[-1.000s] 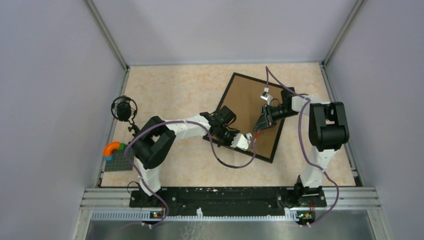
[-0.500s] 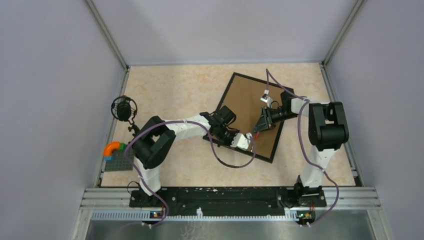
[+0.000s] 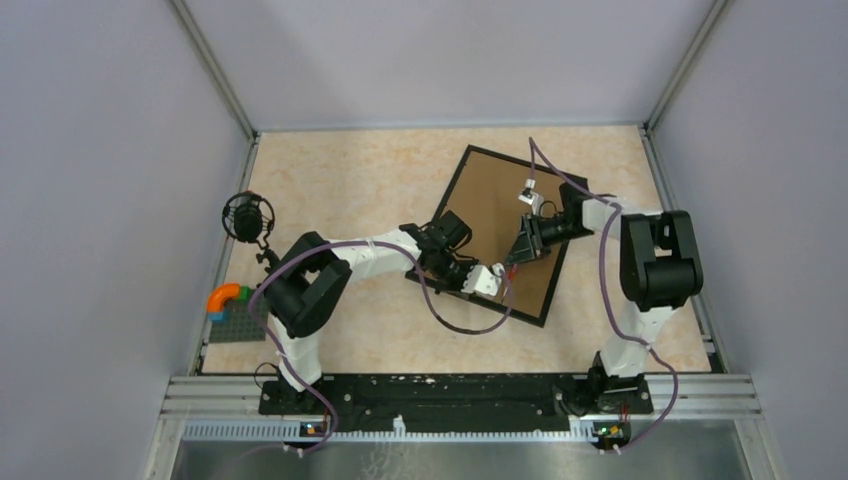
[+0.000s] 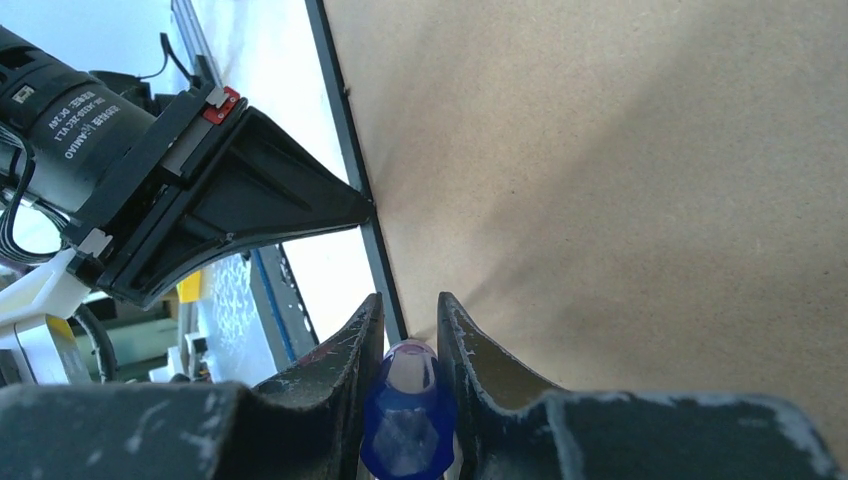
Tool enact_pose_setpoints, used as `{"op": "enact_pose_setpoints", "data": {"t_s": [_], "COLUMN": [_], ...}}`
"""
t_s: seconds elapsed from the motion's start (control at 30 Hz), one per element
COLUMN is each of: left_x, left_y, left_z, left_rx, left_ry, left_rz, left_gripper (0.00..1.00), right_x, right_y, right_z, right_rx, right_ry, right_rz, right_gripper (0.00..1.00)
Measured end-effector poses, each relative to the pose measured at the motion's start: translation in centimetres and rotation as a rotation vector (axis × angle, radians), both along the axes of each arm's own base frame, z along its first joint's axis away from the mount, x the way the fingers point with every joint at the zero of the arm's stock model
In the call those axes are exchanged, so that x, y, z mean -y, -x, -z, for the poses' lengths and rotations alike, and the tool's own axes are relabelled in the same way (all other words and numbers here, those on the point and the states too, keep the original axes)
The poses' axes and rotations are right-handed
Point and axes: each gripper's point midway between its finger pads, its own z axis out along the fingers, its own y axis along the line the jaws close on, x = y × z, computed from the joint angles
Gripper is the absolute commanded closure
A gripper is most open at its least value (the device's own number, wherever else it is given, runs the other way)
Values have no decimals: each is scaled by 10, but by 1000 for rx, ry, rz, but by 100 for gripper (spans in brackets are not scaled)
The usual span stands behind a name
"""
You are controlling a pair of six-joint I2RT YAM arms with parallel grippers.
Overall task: Take the photo out of the frame
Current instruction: Release the photo frame item from the photo frame.
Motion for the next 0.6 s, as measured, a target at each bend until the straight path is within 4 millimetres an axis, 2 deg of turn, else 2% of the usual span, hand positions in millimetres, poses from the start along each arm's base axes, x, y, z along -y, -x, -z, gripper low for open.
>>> {"op": "enact_pose_setpoints", "data": {"t_s": [0.07, 0.17, 0.43, 0.6], "left_x": [0, 1, 2, 1], "left_y": [0, 0, 6, 19], "left_z": [0, 0, -2, -1], "left_rx": [-9, -23, -59, -6], "left_ry": [-1, 0, 32, 39], "left_rz": [-12, -33, -119, -116], "left_gripper": [93, 85, 56, 51], "right_x": [-2, -4, -4, -5], "right_y": [2, 6, 24, 37], "right_z": [-3, -10, -28, -24], "right_rx": [20, 66, 173, 132], "right_ry": [14, 39, 84, 95], "right_rz": [-7, -17, 3, 13], "right_gripper": [100, 100, 100, 100]}}
